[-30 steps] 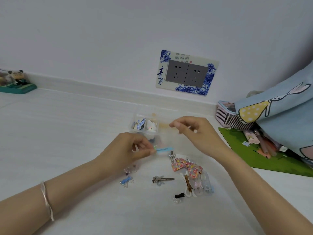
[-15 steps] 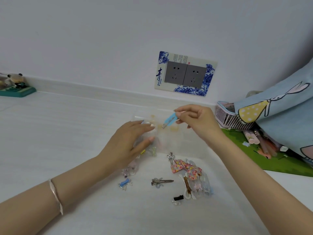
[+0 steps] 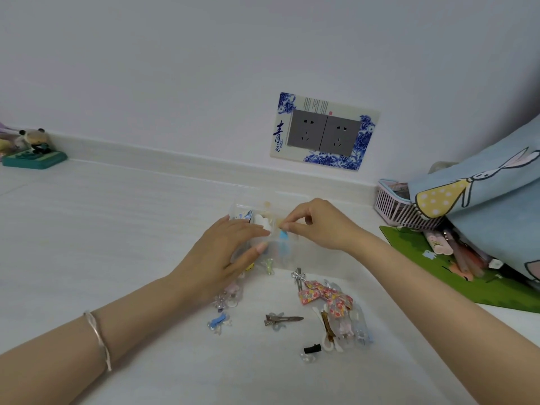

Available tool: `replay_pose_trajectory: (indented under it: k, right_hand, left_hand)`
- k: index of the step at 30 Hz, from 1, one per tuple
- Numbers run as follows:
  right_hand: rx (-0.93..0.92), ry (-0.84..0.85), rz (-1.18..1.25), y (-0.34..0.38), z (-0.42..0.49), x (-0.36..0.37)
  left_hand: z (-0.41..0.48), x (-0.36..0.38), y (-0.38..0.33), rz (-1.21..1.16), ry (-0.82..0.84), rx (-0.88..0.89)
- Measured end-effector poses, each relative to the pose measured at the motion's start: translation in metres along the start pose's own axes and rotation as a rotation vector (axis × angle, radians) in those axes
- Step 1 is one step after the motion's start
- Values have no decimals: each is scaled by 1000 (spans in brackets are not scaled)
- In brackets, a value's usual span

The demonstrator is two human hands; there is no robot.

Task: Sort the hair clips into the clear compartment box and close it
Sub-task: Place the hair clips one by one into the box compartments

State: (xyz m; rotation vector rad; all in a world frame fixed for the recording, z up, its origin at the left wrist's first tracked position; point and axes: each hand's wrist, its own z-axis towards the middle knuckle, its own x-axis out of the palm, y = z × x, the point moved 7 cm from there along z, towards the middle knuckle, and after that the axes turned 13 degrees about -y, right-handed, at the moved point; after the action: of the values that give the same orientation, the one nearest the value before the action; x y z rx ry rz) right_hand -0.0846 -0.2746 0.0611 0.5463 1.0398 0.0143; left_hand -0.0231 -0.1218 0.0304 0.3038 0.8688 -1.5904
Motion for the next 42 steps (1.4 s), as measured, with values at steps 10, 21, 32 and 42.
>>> replay_pose_trajectory:
  k: [10, 21, 32, 42]
  right_hand:
    - [48, -31, 224, 2, -69, -32]
    - [42, 21, -162, 5, -102, 13]
    - [-38, 106, 40, 18, -94, 26]
    - [14, -198, 543, 28, -61, -21]
  left_hand:
    - [-3, -8, -3, -84, -36, -32]
    - [-7, -15, -13, -46, -53, 49]
    - [-5, -18, -8, -86, -71, 25]
    - [-5, -18, -2, -150, -91, 14]
